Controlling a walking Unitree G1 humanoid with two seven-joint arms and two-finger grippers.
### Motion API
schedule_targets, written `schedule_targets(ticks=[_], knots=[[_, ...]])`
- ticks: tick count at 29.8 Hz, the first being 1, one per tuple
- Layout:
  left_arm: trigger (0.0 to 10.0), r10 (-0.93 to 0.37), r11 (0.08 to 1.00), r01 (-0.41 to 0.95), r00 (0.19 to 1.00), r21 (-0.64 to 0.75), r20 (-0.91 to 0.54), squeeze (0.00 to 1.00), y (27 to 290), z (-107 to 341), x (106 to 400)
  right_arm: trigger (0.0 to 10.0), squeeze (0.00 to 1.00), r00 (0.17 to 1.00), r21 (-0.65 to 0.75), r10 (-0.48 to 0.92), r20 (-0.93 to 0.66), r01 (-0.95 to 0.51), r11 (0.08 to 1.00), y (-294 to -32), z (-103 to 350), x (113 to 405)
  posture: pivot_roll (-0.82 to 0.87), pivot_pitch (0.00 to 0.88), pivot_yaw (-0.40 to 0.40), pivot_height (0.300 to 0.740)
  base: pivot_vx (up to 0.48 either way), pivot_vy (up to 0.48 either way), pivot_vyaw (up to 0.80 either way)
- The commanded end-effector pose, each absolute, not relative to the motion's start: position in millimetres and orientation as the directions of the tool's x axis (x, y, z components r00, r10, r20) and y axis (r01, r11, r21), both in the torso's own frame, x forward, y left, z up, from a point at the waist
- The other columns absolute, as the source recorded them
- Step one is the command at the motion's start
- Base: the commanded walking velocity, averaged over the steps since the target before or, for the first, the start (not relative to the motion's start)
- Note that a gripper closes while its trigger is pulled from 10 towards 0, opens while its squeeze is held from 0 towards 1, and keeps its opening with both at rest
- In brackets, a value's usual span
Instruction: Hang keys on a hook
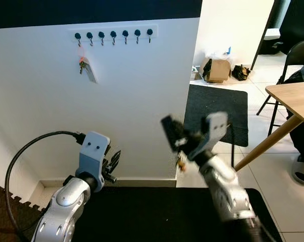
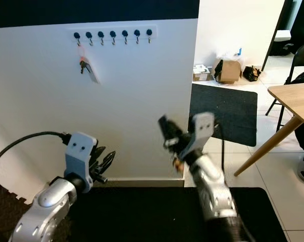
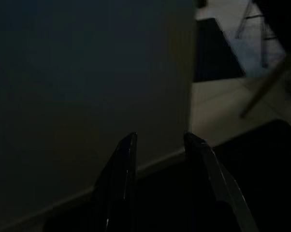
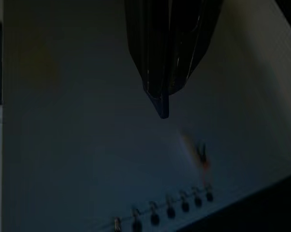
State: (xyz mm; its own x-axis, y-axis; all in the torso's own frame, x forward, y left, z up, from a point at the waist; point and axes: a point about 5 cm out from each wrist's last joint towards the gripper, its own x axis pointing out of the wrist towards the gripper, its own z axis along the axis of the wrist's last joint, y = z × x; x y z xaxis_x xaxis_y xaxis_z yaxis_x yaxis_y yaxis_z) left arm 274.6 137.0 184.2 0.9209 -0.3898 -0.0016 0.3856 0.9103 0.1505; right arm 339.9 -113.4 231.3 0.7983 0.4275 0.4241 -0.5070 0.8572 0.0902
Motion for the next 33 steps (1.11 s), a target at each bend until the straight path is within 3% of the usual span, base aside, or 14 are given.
schedule_targets(ticks=[1, 13, 14, 16, 18, 19, 21, 22, 25, 26, 27, 28, 33], knots=[[10.0, -0.424, 0.897, 0.423, 0.905, 0.129, -0.02, 0.0, 124.5, 179.4, 270.9, 10.0, 0.0, 0.797, 0.107, 0.428, 0.426, -0.514, 0.851, -104.9, 230.1, 341.6, 0.1, 0.19, 0.097, 0.74, 0.0, 0.0, 0.0], [10.0, -0.479, 0.878, 0.479, 0.878, 0.018, 0.003, 0.0, 79.2, 179.7, 282.2, 10.0, 0.0, 0.79, 0.165, 0.444, 0.423, -0.549, 0.819, -74.4, 228.7, 345.9, 0.1, 0.208, 0.083, 0.74, 0.0, 0.0, 0.0], [10.0, -0.484, 0.875, 0.484, 0.875, 0.012, 0.004, 0.16, 76.1, 179.7, 281.8, 10.0, 0.0, 0.788, 0.166, 0.448, 0.423, -0.553, 0.817, -72.8, 228.9, 346.0, 0.1, 0.209, 0.082, 0.74, 0.0, 0.0, 0.0], [10.0, -0.486, 0.874, 0.486, 0.874, 0.006, 0.006, 0.16, 73.9, 179.9, 281.3, 10.0, 0.0, 0.787, 0.166, 0.45, 0.423, -0.555, 0.815, -71.7, 229.0, 345.9, 0.1, 0.21, 0.081, 0.74, 0.0, 0.0, 0.0], [10.0, -0.492, 0.871, 0.492, 0.871, -0.017, 0.01, 0.28, 70.5, 180.5, 280.3, 10.0, 0.0, 0.784, 0.166, 0.455, 0.423, -0.56, 0.811, -70.3, 229.0, 345.9, 0.1, 0.214, 0.078, 0.74, 0.0, 0.0, 0.0], [10.0, -0.495, 0.869, 0.495, 0.869, -0.015, 0.01, 0.78, 68.1, 180.5, 280.0, 10.0, 0.0, 0.783, 0.166, 0.457, 0.422, -0.562, 0.81, -69.6, 228.6, 346.1, 0.11, 0.214, 0.075, 0.74, 0.0, 0.0, 0.0], [10.0, -0.499, 0.866, 0.499, 0.866, -0.011, 0.01, 0.84, 64.5, 180.4, 279.7, 10.0, 0.0, 0.782, 0.167, 0.46, 0.421, -0.565, 0.808, -68.3, 228.0, 346.3, 0.1, 0.216, 0.073, 0.74, 0.0, 0.0, 0.0], [10.0, -0.502, 0.865, 0.503, 0.865, -0.01, 0.011, 1.0, 62.8, 180.4, 279.5, 10.0, 0.0, 0.781, 0.168, 0.462, 0.421, -0.567, 0.806, -67.4, 227.9, 346.3, 0.1, 0.217, 0.071, 0.74, 0.0, 0.0, 0.0], [10.0, -0.501, 0.865, 0.501, 0.865, -0.013, 0.012, 1.0, 58.6, 180.2, 280.6, 10.0, 0.0, 0.775, 0.169, 0.471, 0.422, -0.578, 0.798, -63.3, 228.4, 346.0, 0.1, 0.217, 0.067, 0.74, 0.0, 0.0, 0.0], [10.0, -0.5, 0.866, 0.5, 0.866, -0.016, 0.013, 0.57, 57.3, 180.3, 281.3, 10.0, 0.0, 0.772, 0.17, 0.476, 0.422, -0.583, 0.795, -61.5, 228.5, 345.8, 0.1, 0.217, 0.066, 0.74, 0.0, 0.0, 0.0], [10.0, -0.499, 0.866, 0.499, 0.867, -0.019, 0.013, 0.05, 56.3, 180.4, 281.9, 10.0, 0.0, 0.769, 0.171, 0.48, 0.423, -0.587, 0.791, -59.8, 228.8, 345.4, 0.1, 0.217, 0.065, 0.74, 0.0, 0.0, 0.0], [10.0, -0.498, 0.867, 0.498, 0.867, -0.02, 0.014, 0.0, 55.7, 180.5, 282.1, 10.0, 0.0, 0.767, 0.171, 0.482, 0.423, -0.59, 0.789, -59.0, 228.9, 345.1, 0.1, 0.217, 0.064, 0.74, 0.0, 0.0, 0.0], [10.0, -0.491, 0.871, 0.491, 0.871, -0.018, 0.004, 0.0, 54.7, 176.0, 283.8, 10.0, 0.0, 0.755, 0.178, 0.499, 0.426, -0.61, 0.772, -51.3, 229.8, 343.1, 0.1, 0.215, 0.061, 0.74, 0.0, 0.0, 0.0]])
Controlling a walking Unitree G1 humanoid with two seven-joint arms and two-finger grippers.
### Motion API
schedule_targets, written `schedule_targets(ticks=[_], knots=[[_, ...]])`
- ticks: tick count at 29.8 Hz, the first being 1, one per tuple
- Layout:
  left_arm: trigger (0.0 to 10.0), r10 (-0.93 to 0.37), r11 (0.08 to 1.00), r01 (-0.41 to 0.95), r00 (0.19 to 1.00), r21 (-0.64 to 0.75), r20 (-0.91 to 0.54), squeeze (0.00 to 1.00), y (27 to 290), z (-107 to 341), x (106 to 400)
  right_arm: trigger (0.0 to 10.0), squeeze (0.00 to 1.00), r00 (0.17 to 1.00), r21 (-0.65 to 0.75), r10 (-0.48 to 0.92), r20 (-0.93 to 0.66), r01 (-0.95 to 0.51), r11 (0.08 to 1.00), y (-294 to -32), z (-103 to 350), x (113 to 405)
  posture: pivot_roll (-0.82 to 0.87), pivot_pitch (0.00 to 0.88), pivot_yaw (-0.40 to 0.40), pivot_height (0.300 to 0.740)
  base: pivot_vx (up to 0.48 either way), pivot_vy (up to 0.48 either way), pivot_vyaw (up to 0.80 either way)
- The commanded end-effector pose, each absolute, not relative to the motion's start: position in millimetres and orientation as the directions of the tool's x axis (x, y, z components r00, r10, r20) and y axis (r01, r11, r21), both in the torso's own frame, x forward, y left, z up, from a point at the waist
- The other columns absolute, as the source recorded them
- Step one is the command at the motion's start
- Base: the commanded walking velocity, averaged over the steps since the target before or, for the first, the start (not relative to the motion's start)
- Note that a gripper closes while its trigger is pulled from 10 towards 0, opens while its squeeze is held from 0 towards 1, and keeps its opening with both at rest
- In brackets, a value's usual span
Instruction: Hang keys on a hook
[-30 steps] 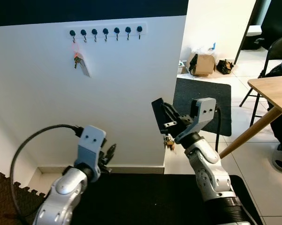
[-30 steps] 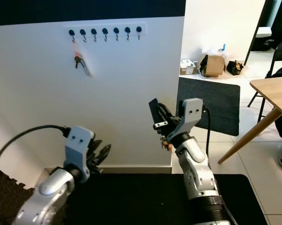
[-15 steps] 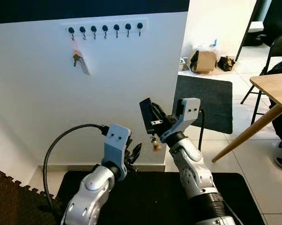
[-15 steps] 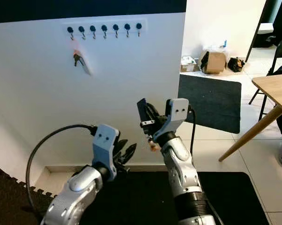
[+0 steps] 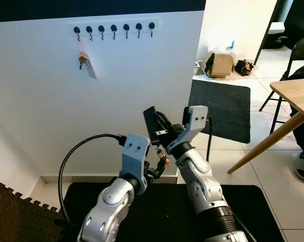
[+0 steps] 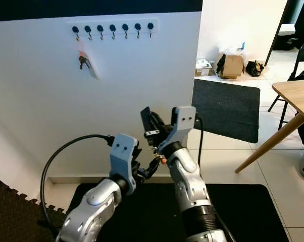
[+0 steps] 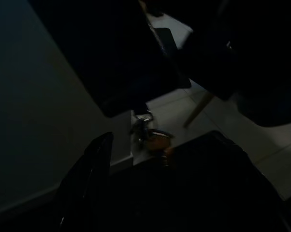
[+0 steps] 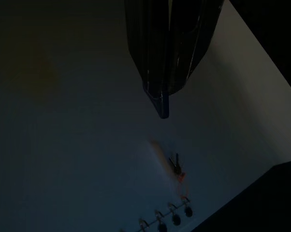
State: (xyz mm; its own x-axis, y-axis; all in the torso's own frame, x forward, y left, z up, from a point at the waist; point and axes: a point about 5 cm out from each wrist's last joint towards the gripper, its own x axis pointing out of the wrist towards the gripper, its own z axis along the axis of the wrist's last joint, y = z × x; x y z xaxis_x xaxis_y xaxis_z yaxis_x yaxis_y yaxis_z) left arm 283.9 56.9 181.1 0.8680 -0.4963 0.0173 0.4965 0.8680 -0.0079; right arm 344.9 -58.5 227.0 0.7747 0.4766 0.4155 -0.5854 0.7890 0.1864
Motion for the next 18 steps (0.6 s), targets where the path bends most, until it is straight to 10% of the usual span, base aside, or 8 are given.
schedule_targets(ticks=[1, 18], knots=[[10.0, -0.491, 0.871, 0.491, 0.871, -0.018, 0.004, 0.0, 54.7, 176.0, 283.8, 10.0, 0.0, 0.755, 0.178, 0.499, 0.426, -0.61, 0.772, -51.3, 229.8, 343.1, 0.1, 0.215, 0.061, 0.74, 0.0, 0.0, 0.0], [9.4, -0.433, 0.901, 0.433, 0.901, -0.016, 0.013, 0.0, 57.5, 176.1, 291.2, 10.0, 0.0, 0.732, 0.197, 0.535, 0.422, -0.65, 0.734, -36.6, 227.2, 337.2, 0.09, 0.213, 0.057, 0.74, 0.0, 0.0, 0.0]])
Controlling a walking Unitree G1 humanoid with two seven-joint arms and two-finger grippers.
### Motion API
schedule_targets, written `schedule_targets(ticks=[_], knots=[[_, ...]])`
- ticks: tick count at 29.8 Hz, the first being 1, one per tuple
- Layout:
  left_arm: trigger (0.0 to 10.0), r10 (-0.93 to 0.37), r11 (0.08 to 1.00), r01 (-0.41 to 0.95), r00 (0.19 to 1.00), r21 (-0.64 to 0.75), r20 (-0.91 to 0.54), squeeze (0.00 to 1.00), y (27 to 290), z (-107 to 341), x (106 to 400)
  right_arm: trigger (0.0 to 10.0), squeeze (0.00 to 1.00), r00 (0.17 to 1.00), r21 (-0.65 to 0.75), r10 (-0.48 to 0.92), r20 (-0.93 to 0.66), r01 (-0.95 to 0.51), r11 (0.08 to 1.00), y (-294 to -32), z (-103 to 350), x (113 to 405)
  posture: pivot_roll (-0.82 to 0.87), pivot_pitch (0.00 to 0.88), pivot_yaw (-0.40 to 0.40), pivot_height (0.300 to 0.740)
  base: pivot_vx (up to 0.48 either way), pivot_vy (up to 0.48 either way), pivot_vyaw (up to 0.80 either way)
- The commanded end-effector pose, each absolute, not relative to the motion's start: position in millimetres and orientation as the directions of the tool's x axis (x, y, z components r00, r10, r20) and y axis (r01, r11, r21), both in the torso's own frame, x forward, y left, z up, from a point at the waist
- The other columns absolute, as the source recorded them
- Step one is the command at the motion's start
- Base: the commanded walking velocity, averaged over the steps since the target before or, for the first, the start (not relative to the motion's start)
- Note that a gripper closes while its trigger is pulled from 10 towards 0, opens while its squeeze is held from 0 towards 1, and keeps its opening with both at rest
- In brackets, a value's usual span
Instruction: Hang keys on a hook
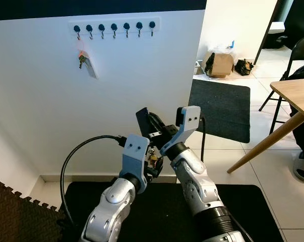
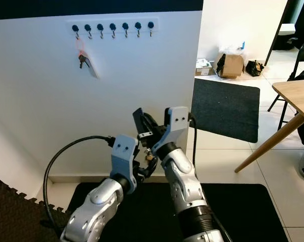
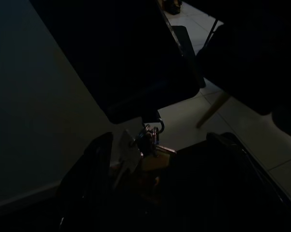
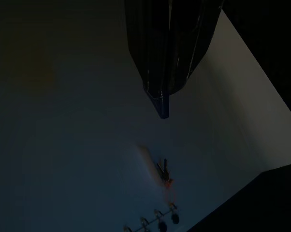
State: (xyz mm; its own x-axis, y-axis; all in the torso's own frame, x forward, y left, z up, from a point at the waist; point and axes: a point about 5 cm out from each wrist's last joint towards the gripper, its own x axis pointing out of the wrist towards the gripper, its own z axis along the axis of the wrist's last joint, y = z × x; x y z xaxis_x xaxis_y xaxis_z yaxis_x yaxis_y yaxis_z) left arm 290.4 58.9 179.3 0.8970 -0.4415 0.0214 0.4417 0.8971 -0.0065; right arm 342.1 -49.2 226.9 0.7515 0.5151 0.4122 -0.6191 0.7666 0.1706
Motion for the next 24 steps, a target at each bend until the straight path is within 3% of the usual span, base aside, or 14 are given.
schedule_targets(ticks=[1, 3, 4, 7, 8, 10, 16, 19, 20, 24], knots=[[8.6, -0.434, 0.901, 0.434, 0.901, -0.017, 0.014, 0.0, 56.9, 176.2, 291.3, 10.0, 0.0, 0.731, 0.198, 0.536, 0.423, -0.652, 0.732, -36.0, 227.3, 336.9, 0.09, 0.213, 0.058, 0.74, 0.0, 0.0, 0.0], [8.2, -0.434, 0.901, 0.434, 0.901, -0.016, 0.015, 0.0, 56.4, 176.3, 291.4, 10.0, 0.0, 0.73, 0.2, 0.537, 0.423, -0.653, 0.731, -35.7, 227.4, 336.8, 0.09, 0.214, 0.058, 0.74, 0.0, 0.0, 0.0], [7.1, -0.434, 0.901, 0.434, 0.901, -0.016, 0.016, 0.0, 56.1, 176.4, 291.5, 10.0, 0.0, 0.729, 0.201, 0.537, 0.424, -0.654, 0.729, -35.3, 227.5, 336.7, 0.1, 0.215, 0.058, 0.74, 0.0, 0.0, 0.0], [7.1, -0.434, 0.901, 0.434, 0.901, -0.015, 0.016, 0.0, 56.1, 176.5, 291.7, 10.0, 0.0, 0.729, 0.201, 0.538, 0.424, -0.655, 0.729, -35.0, 227.6, 336.7, 0.1, 0.216, 0.058, 0.74, 0.0, 0.0, 0.0], [5.1, -0.433, 0.901, 0.433, 0.901, -0.014, 0.016, 0.0, 56.2, 176.4, 291.9, 10.0, 0.0, 0.729, 0.202, 0.538, 0.424, -0.655, 0.728, -34.8, 227.6, 336.7, 0.1, 0.217, 0.058, 0.74, 0.0, 0.0, 0.0], [3.4, -0.431, 0.902, 0.432, 0.902, -0.011, 0.015, 0.0, 57.0, 175.9, 292.1, 10.0, 0.0, 0.728, 0.204, 0.539, 0.425, -0.657, 0.726, -34.3, 228.0, 336.5, 0.1, 0.219, 0.058, 0.74, 0.0, 0.0, 0.0], [3.2, -0.428, 0.904, 0.428, 0.904, -0.008, 0.011, 0.0, 57.7, 174.8, 292.2, 10.0, 0.0, 0.725, 0.205, 0.539, 0.428, -0.659, 0.724, -33.8, 229.4, 336.2, 0.1, 0.219, 0.058, 0.74, 0.0, 0.0, 0.0], [3.5, -0.429, 0.903, 0.429, 0.903, -0.008, 0.011, 0.0, 57.3, 174.6, 292.1, 10.0, 0.0, 0.724, 0.206, 0.539, 0.431, -0.66, 0.722, -33.6, 230.3, 336.1, 0.1, 0.219, 0.058, 0.74, 0.0, 0.0, 0.0], [10.0, -0.428, 0.904, 0.428, 0.904, -0.005, 0.008, 0.0, 57.3, 174.2, 292.1, 10.0, 0.0, 0.722, 0.205, 0.539, 0.433, -0.662, 0.721, -33.2, 231.4, 336.0, 0.1, 0.221, 0.058, 0.74, 0.0, 0.0, 0.0], [10.0, -0.426, 0.905, 0.426, 0.905, -0.002, 0.005, 0.0, 57.5, 173.6, 292.2, 10.0, 0.0, 0.721, 0.205, 0.539, 0.436, -0.663, 0.72, -32.9, 232.4, 335.9, 0.1, 0.222, 0.058, 0.74, 0.0, 0.0, 0.0]])
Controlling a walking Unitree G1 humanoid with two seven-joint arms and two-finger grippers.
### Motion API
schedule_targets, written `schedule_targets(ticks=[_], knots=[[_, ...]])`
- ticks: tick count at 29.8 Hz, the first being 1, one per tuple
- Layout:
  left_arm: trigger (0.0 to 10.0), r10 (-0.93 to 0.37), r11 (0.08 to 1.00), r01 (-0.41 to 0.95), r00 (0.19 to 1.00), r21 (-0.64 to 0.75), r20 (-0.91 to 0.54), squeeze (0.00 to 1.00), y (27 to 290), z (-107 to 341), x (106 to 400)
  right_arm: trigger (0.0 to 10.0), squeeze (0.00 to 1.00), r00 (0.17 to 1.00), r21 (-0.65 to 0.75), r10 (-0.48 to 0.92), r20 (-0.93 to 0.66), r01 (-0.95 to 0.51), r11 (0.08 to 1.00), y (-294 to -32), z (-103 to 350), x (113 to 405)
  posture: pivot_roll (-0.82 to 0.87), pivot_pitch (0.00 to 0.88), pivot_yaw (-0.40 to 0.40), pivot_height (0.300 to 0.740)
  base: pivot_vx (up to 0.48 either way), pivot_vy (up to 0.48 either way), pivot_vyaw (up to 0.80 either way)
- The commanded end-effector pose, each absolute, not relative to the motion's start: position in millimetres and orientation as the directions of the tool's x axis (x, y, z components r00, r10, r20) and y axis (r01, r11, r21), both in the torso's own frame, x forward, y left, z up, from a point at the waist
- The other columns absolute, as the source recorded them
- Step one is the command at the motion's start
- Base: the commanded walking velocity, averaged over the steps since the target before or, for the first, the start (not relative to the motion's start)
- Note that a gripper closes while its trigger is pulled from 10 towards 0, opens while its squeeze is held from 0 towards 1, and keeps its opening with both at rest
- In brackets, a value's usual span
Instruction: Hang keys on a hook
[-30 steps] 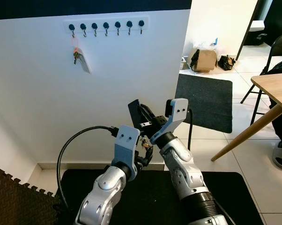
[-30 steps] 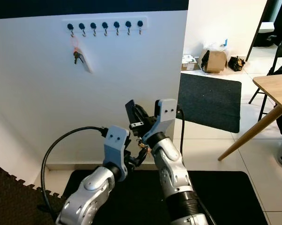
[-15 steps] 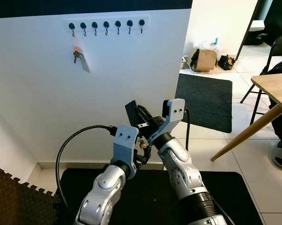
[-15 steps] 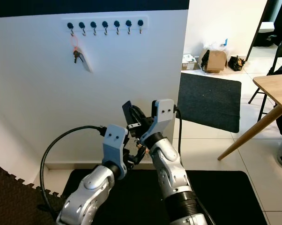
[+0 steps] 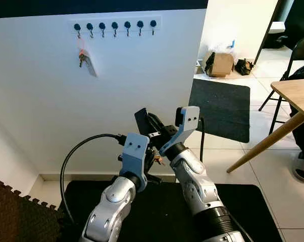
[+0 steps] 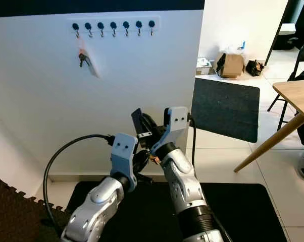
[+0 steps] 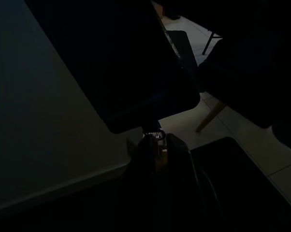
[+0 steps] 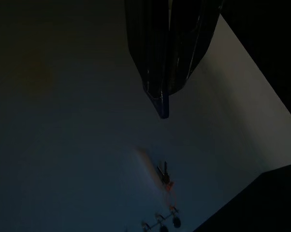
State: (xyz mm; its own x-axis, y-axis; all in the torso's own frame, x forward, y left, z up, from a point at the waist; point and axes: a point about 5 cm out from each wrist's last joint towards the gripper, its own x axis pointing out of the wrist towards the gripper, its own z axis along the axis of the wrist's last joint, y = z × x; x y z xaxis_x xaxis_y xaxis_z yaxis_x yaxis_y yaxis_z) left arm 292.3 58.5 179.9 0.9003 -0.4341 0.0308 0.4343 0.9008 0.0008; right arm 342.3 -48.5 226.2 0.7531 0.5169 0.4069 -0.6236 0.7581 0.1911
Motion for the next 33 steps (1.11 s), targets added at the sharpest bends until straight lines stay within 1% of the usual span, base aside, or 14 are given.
schedule_targets(ticks=[1, 5, 6, 11, 12, 13, 33], knots=[[10.0, -0.423, 0.906, 0.423, 0.906, 0.003, 0.001, 0.0, 57.9, 173.0, 292.4, 10.0, 0.0, 0.719, 0.205, 0.539, 0.438, -0.664, 0.719, -32.7, 233.4, 335.9, 0.1, 0.222, 0.058, 0.74, 0.0, 0.0, 0.0], [10.0, -0.43, 0.902, 0.43, 0.903, 0.025, -0.006, 0.0, 58.3, 170.8, 292.6, 10.0, 0.0, 0.716, 0.204, 0.537, 0.446, -0.666, 0.717, -32.7, 236.1, 336.0, 0.1, 0.222, 0.058, 0.74, 0.0, 0.0, 0.0], [10.0, -0.435, 0.9, 0.435, 0.901, 0.024, -0.006, 1.0, 58.1, 170.5, 292.3, 10.0, 0.0, 0.716, 0.204, 0.537, 0.446, -0.666, 0.717, -32.7, 236.3, 336.0, 0.1, 0.222, 0.058, 0.74, 0.0, 0.0, 0.0], [10.0, -0.419, 0.907, 0.419, 0.908, 0.036, -0.01, 1.0, 59.0, 170.1, 292.1, 10.0, 0.0, 0.715, 0.205, 0.537, 0.448, -0.666, 0.717, -32.8, 236.8, 336.0, 0.1, 0.222, 0.059, 0.74, 0.0, 0.0, 0.0], [10.0, -0.419, 0.907, 0.419, 0.908, 0.037, -0.01, 0.26, 58.8, 169.9, 292.3, 10.0, 0.0, 0.715, 0.205, 0.536, 0.449, -0.667, 0.717, -32.8, 236.9, 336.0, 0.1, 0.222, 0.059, 0.74, 0.0, 0.0, 0.0], [10.0, -0.418, 0.908, 0.418, 0.908, 0.038, -0.011, 0.0, 58.8, 169.8, 292.4, 10.0, 0.0, 0.715, 0.205, 0.536, 0.449, -0.667, 0.716, -32.8, 237.0, 335.9, 0.1, 0.221, 0.059, 0.74, 0.0, 0.0, 0.0], [10.0, -0.414, 0.908, 0.415, 0.91, 0.062, -0.029, 0.0, 60.1, 164.1, 292.5, 10.0, 0.0, 0.713, 0.203, 0.529, 0.46, -0.664, 0.719, -34.3, 241.6, 336.7, 0.09, 0.222, 0.06, 0.74, 0.0, 0.0, 0.0]])
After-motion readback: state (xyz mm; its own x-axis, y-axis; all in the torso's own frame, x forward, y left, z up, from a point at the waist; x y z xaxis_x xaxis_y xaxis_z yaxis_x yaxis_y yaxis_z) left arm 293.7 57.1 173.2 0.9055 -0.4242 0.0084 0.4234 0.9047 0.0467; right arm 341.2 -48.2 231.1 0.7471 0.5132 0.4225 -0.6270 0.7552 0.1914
